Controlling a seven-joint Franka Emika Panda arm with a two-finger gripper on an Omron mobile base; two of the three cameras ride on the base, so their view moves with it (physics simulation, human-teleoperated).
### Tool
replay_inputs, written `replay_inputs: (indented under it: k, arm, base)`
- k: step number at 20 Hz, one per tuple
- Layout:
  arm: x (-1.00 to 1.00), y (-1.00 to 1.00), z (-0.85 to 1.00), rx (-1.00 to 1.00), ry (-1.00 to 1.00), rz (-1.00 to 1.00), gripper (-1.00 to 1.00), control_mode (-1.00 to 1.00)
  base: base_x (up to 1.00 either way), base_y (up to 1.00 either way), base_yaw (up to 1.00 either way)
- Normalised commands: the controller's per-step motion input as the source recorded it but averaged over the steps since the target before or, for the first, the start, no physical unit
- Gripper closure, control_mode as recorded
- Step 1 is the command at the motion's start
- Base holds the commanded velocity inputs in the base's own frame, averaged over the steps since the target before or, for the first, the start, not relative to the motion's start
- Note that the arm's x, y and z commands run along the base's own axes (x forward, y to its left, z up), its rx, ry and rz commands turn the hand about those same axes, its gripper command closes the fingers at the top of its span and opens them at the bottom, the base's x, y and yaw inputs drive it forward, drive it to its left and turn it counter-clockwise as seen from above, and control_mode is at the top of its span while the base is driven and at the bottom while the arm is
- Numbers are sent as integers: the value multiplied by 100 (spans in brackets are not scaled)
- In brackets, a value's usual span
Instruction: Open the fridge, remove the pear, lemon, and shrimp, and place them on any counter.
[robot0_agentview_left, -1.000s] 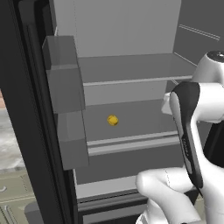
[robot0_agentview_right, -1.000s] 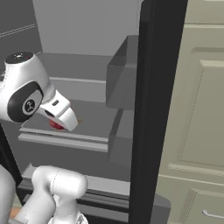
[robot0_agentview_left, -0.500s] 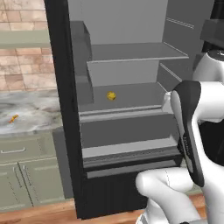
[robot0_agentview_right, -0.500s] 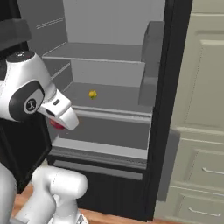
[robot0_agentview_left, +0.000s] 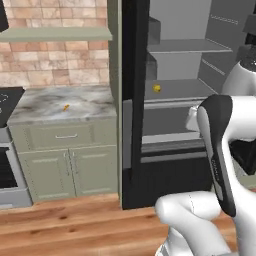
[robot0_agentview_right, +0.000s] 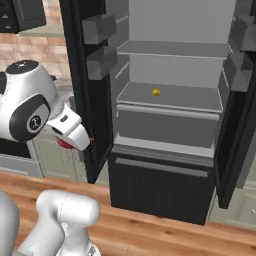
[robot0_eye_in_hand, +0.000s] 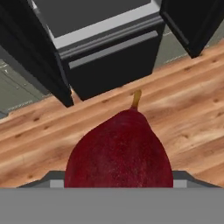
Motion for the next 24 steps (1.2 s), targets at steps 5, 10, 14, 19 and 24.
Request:
replay_inputs:
  k: [5,10,14,19,24]
  arm:
    - [0,0,0,0,0,0,100,100]
    - [0,0,0,0,0,0,100,100]
    - [0,0,0,0,0,0,100,100]
    - [0,0,0,0,0,0,100,100]
    - [0,0,0,0,0,0,100,100]
  base:
    - [-12,100,7]
    - [49,97,2]
    - [66,79,1]
    - [80,59,0]
    - [100,38,0]
